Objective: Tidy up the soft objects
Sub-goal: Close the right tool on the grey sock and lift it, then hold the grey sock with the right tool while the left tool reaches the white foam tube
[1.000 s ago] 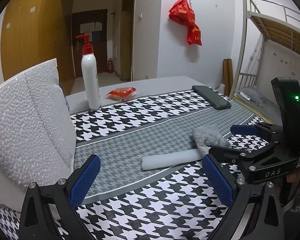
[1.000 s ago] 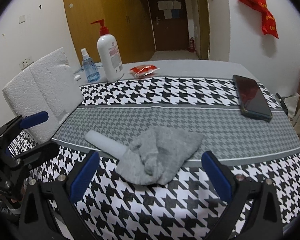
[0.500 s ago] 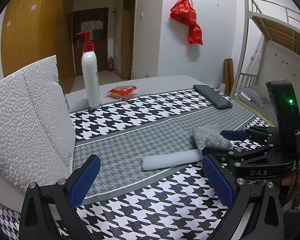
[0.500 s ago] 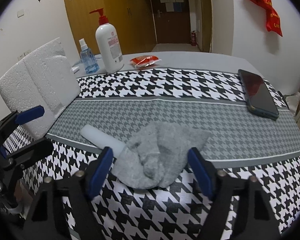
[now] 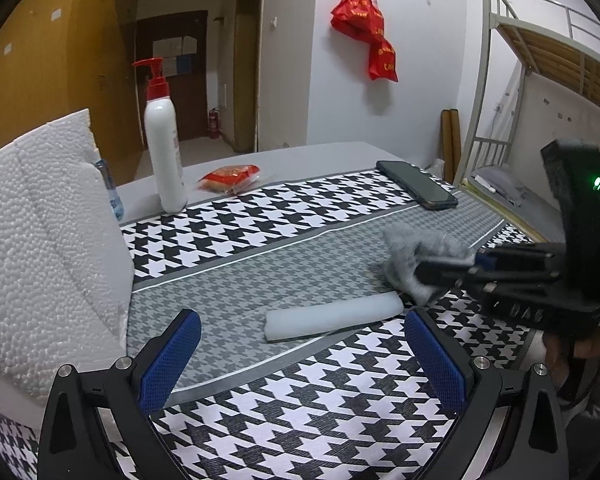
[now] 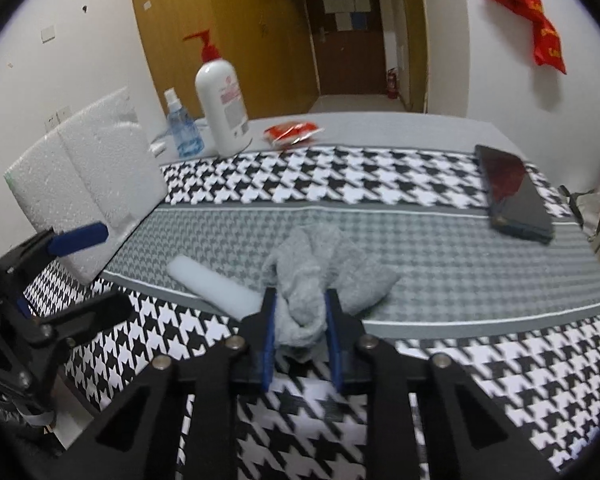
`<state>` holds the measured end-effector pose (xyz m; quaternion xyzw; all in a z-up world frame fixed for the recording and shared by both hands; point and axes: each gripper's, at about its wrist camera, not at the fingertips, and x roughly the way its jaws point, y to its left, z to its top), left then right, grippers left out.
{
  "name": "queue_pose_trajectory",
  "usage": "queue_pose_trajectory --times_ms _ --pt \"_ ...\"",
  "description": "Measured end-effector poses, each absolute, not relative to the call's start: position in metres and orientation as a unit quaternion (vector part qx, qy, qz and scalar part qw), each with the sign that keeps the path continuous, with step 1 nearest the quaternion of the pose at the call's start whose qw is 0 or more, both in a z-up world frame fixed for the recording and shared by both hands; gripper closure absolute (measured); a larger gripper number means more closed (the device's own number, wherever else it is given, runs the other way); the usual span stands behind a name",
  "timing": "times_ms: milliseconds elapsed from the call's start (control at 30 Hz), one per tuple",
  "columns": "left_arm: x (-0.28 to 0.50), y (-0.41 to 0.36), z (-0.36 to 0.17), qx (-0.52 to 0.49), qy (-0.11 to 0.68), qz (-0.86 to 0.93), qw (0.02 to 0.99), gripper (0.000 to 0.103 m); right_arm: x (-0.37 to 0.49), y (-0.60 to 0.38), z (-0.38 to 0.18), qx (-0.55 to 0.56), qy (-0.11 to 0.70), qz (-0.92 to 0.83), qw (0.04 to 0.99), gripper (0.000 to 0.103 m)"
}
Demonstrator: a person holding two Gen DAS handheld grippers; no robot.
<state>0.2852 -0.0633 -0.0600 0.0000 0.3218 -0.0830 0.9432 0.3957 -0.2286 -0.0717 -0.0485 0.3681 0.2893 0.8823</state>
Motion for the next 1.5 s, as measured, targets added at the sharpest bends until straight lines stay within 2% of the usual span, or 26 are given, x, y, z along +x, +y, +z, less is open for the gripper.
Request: queue_pose_trajectory --times_ms 700,1500 --pt "0.306 -0.097 -0.065 0.019 0.346 -0.098 0.933 0.001 0.373 -0.287 -0.062 -0.011 0.353 0.240 0.904 0.079" --pt "0.343 -0.117 -0.087 0.045 0.399 -0.057 0.914 0.001 0.371 -0.299 -0.073 0.005 0.359 0.250 0.899 0.079"
